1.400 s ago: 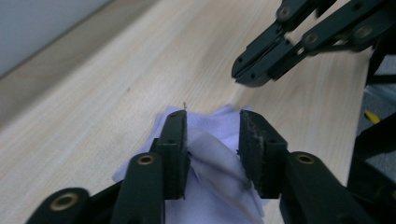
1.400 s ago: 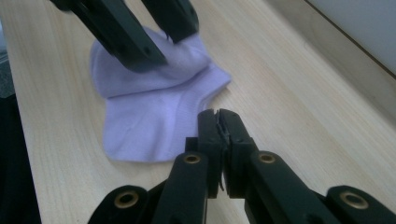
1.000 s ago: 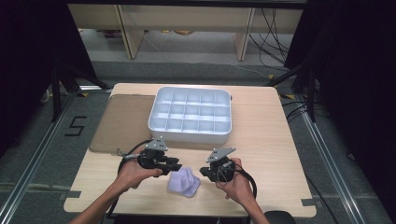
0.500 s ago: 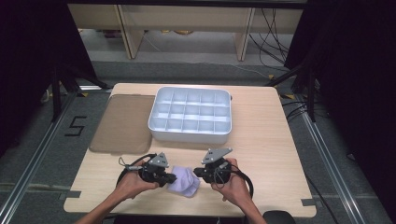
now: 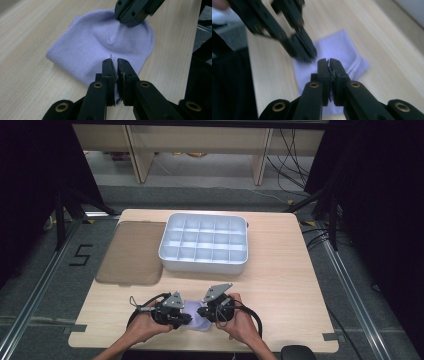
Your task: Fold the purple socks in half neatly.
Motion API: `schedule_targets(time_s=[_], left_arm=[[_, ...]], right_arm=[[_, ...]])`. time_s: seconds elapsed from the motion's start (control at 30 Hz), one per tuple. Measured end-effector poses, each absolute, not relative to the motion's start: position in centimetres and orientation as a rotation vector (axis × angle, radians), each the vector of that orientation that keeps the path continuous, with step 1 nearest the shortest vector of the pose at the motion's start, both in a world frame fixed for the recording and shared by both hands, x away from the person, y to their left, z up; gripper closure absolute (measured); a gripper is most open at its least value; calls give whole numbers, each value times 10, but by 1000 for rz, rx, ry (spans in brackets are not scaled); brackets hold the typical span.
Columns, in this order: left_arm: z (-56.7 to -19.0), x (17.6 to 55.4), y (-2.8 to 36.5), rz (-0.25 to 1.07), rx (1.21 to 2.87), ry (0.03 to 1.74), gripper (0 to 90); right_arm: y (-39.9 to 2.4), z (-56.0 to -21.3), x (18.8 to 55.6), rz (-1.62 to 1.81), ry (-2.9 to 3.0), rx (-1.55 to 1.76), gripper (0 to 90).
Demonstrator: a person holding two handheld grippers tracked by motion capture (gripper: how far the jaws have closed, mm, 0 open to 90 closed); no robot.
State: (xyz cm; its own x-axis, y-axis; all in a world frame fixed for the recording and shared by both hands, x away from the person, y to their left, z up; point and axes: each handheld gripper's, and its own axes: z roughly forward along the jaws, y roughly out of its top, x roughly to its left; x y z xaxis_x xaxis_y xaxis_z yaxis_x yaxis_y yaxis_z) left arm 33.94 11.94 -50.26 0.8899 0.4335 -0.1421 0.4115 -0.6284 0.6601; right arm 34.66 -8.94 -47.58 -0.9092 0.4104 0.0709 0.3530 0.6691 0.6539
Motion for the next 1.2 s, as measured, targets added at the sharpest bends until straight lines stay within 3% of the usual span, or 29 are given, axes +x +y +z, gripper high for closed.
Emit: schedule_targets(time_s=[0.4,0.63,1.2], left_arm=[[-499,340,120,59,2320,569,800],[-481,369,124,152,2272,625,806],[-497,391,123,145,2358,623,816]], right_arm=[[-100,-490,351,991,2815,713,881],[-100,-478,355,1024,2745,716,877],[-94,-489,371,921,2751,744,876]])
